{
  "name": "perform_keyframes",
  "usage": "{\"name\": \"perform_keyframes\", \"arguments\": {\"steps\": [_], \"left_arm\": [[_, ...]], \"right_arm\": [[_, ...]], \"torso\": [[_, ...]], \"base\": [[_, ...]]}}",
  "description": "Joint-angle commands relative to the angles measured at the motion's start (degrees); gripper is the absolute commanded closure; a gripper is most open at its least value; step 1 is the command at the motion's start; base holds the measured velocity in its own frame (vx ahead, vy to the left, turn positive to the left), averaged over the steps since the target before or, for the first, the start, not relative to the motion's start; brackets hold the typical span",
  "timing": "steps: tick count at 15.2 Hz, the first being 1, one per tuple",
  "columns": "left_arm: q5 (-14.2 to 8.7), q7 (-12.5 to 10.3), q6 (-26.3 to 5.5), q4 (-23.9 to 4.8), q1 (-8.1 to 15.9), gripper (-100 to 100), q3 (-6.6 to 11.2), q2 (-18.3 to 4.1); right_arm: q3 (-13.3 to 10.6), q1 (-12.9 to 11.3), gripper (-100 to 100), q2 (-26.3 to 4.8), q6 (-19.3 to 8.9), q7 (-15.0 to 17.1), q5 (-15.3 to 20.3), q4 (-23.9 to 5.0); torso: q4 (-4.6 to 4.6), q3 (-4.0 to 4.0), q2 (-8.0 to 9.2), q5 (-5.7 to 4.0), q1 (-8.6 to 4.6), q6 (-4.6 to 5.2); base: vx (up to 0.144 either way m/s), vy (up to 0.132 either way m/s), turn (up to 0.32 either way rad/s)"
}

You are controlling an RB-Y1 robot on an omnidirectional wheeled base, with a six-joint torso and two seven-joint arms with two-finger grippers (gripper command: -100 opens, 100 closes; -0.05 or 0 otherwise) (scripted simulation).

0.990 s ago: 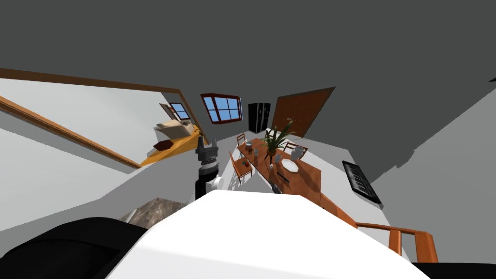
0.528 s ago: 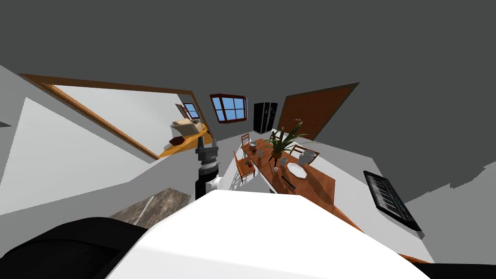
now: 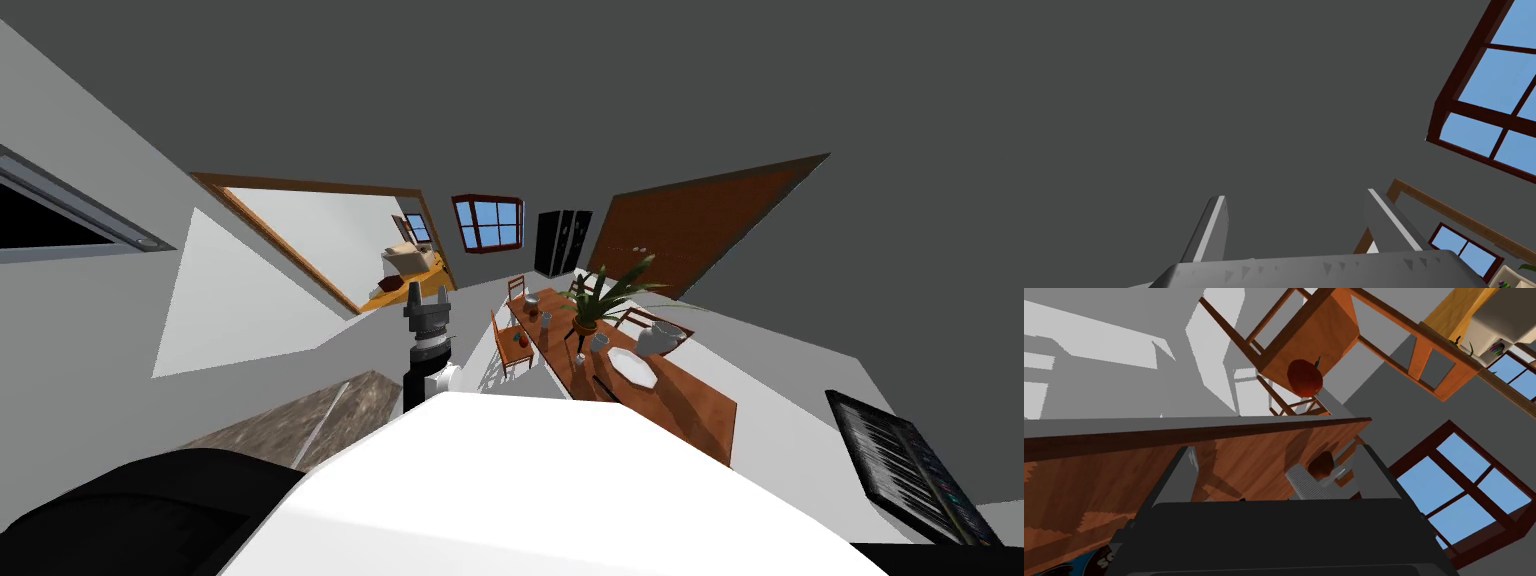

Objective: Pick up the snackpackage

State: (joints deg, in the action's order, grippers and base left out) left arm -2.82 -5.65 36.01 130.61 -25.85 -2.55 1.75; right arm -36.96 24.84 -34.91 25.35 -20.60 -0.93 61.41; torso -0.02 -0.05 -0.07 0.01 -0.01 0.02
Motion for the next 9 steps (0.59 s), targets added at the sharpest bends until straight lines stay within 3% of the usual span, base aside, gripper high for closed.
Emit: {"name": "perform_keyframes", "arguments": {"steps": [1, 2, 4, 5, 7, 8, 9], "left_arm": [[0.0, 0.0, 0.0, 0.0, 0.0, 0, 0.00, 0.0], [0.0, 0.0, 0.0, 0.0, 0.0, 0, 0.00, 0.0], [0.0, 0.0, 0.0, 0.0, 0.0, 0, 0.00, 0.0], [0.0, 0.0, 0.0, 0.0, 0.0, 0, 0.00, 0.0], [0.0, 0.0, 0.0, 0.0, 0.0, 0, 0.00, 0.0], [0.0, 0.0, 0.0, 0.0, 0.0, 0, 0.00, 0.0], [0.0, 0.0, 0.0, 0.0, 0.0, 0, 0.00, 0.0]], "right_arm": [[-0.4, -0.6, -100, 0.3, 0.4, -0.2, 0.1, -2.4], [-2.3, -1.0, -100, -1.0, 0.0, -1.2, 0.4, -4.0], [-2.3, -1.0, -100, -1.0, 0.0, -1.2, 0.4, -5.8], [-4.2, -1.3, -100, -2.3, -0.4, -2.2, 0.7, -7.6], [-4.2, -1.3, -100, -2.3, -0.4, -2.2, 0.7, -9.2], [-6.0, -1.7, -100, -3.5, -0.8, -3.1, 1.0, -11.3], [-6.0, -1.7, -100, -3.5, -0.8, -3.1, 1.0, -11.5]], "torso": [[0.00, 0.00, 0.00, 0.00, 0.00, 0.00], [0.01, 0.02, 0.03, -0.01, 0.01, 0.01], [0.01, 0.01, 0.01, 0.01, 0.02, -0.04], [0.01, 0.01, 0.01, 0.00, 0.01, 0.00], [0.00, 0.00, -0.02, 0.00, -0.02, -0.03], [0.00, 0.00, 0.00, -0.01, -0.02, 0.02], [0.00, 0.00, -0.01, 0.01, -0.02, -0.03]], "base": [[0.013, -0.005, 0.009], [0.020, 0.004, 0.205], [0.025, -0.006, 0.203], [0.028, -0.007, 0.282], [0.030, -0.015, 0.171], [0.031, -0.014, 0.205], [0.035, -0.017, 0.234]]}}
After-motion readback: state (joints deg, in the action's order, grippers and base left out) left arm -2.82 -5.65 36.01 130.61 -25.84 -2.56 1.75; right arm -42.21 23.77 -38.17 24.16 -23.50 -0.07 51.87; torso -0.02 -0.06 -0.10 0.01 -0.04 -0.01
